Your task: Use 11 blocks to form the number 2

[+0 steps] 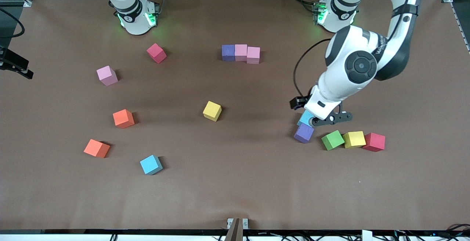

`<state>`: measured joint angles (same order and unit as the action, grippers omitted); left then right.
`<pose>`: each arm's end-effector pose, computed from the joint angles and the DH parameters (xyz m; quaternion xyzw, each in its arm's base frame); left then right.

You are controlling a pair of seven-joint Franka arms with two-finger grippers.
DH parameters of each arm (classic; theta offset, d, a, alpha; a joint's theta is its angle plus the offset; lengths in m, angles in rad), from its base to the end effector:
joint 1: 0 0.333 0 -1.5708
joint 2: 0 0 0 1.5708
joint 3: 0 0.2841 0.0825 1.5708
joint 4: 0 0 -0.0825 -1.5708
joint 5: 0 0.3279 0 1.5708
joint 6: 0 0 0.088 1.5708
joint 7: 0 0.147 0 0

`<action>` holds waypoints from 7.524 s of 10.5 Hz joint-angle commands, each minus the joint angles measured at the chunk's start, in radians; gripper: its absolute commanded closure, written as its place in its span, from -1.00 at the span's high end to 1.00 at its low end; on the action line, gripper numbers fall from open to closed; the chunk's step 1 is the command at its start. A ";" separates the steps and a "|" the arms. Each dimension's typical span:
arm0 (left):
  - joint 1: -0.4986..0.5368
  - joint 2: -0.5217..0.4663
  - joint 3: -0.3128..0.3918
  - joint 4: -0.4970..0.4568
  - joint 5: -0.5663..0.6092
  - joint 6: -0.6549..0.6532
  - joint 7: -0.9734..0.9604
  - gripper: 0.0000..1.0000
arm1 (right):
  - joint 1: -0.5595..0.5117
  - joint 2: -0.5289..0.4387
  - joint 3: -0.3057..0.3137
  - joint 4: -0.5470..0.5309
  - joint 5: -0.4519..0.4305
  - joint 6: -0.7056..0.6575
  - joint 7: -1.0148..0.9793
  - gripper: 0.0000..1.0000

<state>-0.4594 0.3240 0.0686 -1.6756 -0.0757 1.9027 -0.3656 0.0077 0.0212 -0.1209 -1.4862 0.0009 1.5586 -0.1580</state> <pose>0.5271 -0.2290 0.3604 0.9986 0.0002 -0.0535 0.0048 0.5027 -0.0564 0.5762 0.9994 0.0225 0.0253 0.0043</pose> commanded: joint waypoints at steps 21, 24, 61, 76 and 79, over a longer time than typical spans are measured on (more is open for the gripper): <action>0.051 0.343 -0.049 -0.035 0.119 0.403 0.324 0.17 | 0.005 0.172 0.013 0.001 0.021 0.053 -0.006 1.00; 0.056 0.336 -0.050 -0.021 0.117 0.398 0.314 -0.53 | 0.041 0.296 0.015 -0.011 0.052 0.089 -0.072 1.00; -0.333 0.044 -0.213 -0.486 -0.021 0.561 -0.628 -0.56 | 0.287 0.410 0.076 -0.329 0.119 0.604 -0.119 -1.00; -0.378 0.063 -0.246 -0.541 -0.015 0.607 -0.631 -0.56 | 0.333 0.410 0.076 -0.327 0.125 0.606 -0.040 -1.00; -0.378 0.063 -0.247 -0.564 -0.007 0.607 -0.625 -0.53 | 0.333 0.410 0.076 -0.327 0.125 0.606 -0.040 -1.00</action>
<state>-0.8336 0.3942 -0.1769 -2.2089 -0.0752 2.4919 -0.9855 0.3429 0.4250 -0.0455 -1.8295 0.1142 2.1750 -0.2064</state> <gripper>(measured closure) 0.454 0.441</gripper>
